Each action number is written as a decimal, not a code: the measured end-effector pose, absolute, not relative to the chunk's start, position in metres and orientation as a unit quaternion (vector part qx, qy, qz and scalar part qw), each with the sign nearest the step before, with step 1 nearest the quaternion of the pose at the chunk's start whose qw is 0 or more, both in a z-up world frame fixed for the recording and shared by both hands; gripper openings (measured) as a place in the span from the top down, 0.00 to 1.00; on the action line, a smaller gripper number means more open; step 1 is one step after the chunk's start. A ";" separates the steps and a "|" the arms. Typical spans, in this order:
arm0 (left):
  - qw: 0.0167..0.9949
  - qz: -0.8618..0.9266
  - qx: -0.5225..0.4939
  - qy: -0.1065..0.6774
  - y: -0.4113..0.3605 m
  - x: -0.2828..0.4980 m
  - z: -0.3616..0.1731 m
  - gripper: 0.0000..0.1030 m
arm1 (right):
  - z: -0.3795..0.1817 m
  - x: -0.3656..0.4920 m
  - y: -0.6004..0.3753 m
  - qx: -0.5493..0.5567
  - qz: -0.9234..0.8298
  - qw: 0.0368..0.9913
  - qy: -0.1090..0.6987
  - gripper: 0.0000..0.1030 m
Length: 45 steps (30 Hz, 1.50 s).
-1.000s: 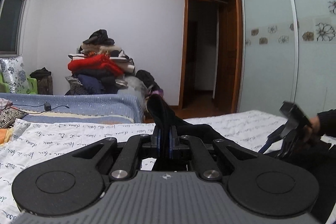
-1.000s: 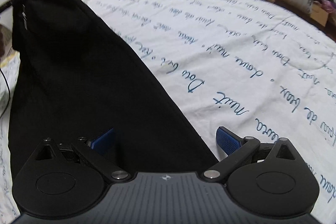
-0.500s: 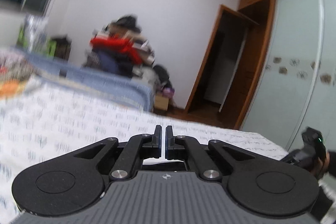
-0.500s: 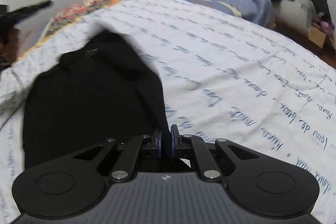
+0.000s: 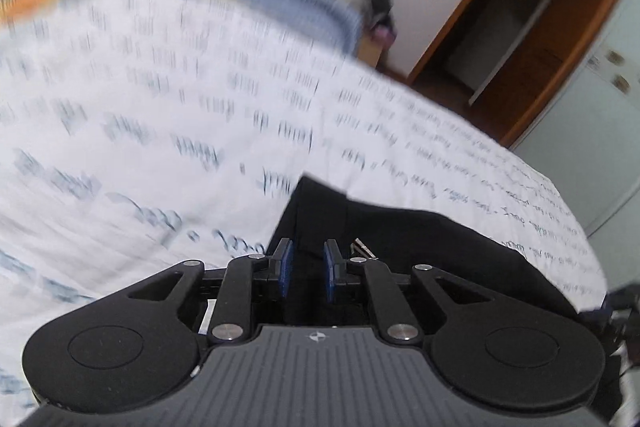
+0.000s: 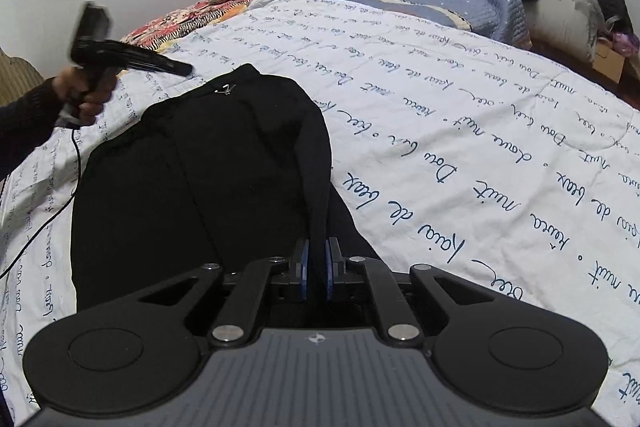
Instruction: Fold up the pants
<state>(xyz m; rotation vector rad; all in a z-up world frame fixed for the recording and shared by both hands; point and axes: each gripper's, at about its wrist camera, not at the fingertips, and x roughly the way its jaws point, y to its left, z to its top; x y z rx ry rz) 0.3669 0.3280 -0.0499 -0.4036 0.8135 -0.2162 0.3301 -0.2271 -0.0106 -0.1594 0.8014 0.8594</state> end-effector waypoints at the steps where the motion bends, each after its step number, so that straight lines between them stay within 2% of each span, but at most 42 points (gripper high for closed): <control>1: 0.885 -0.104 -0.205 0.405 0.328 0.377 -0.058 0.81 | -0.012 0.331 -0.228 -0.074 0.404 0.829 0.379 0.92; 2: 0.880 -0.105 -0.209 0.413 0.328 0.383 -0.065 0.80 | -0.013 0.333 -0.228 -0.074 0.403 0.829 0.381 0.92; 5: 0.876 -0.118 -0.216 0.415 0.327 0.397 -0.074 0.66 | -0.016 0.338 -0.227 -0.074 0.404 0.825 0.388 0.92; 7: 0.868 -0.135 -0.235 0.417 0.328 0.404 -0.072 0.46 | -0.018 0.340 -0.226 -0.075 0.403 0.824 0.391 0.92; 9: 0.864 -0.150 -0.240 0.416 0.327 0.412 -0.068 0.35 | -0.021 0.343 -0.227 -0.073 0.401 0.824 0.394 0.93; 15: 0.880 -0.141 -0.187 0.413 0.309 0.427 -0.070 0.35 | -0.028 0.350 -0.229 -0.065 0.397 0.824 0.400 0.92; 17: 0.887 -0.126 -0.179 0.407 0.306 0.428 -0.071 0.44 | -0.030 0.351 -0.229 -0.064 0.396 0.823 0.402 0.92; 18: 0.890 -0.118 -0.171 0.406 0.304 0.428 -0.071 0.51 | -0.031 0.351 -0.229 -0.064 0.396 0.823 0.403 0.92; 19: 0.892 -0.112 -0.162 0.406 0.303 0.428 -0.070 0.68 | -0.031 0.351 -0.229 -0.064 0.396 0.822 0.404 0.92; 20: 0.895 -0.110 -0.154 0.403 0.301 0.427 -0.070 0.73 | -0.032 0.351 -0.229 -0.063 0.397 0.822 0.404 0.92; 21: 0.897 -0.114 -0.149 0.399 0.298 0.425 -0.068 0.83 | -0.033 0.351 -0.229 -0.060 0.395 0.822 0.405 0.92; 25: 0.932 -0.095 -0.064 0.345 0.271 0.401 -0.049 0.88 | -0.031 0.350 -0.233 -0.048 0.392 0.827 0.401 0.92; 27: 0.944 -0.097 -0.058 0.311 0.267 0.383 -0.032 0.89 | -0.026 0.348 -0.235 -0.041 0.394 0.828 0.397 0.92; 32: 0.952 -0.180 -0.131 0.210 0.292 0.306 0.024 0.90 | 0.003 0.322 -0.251 -0.038 0.406 0.834 0.372 0.92; 33: 0.951 -0.197 -0.149 0.184 0.298 0.283 0.032 0.99 | 0.009 0.311 -0.257 -0.035 0.411 0.835 0.364 0.92; 35: 0.943 -0.226 -0.189 0.153 0.313 0.240 0.039 1.00 | 0.018 0.286 -0.267 -0.020 0.425 0.832 0.356 0.92; 38: 0.930 -0.227 -0.244 0.156 0.333 0.180 0.020 1.00 | 0.011 0.246 -0.279 0.000 0.441 0.819 0.368 0.92; 42: 0.913 -0.162 -0.302 0.224 0.347 0.138 -0.034 1.00 | -0.026 0.207 -0.287 0.033 0.440 0.796 0.415 0.92; 45: 0.898 -0.147 -0.338 0.241 0.346 0.126 -0.055 1.00 | -0.045 0.209 -0.295 0.141 0.415 0.787 0.433 0.92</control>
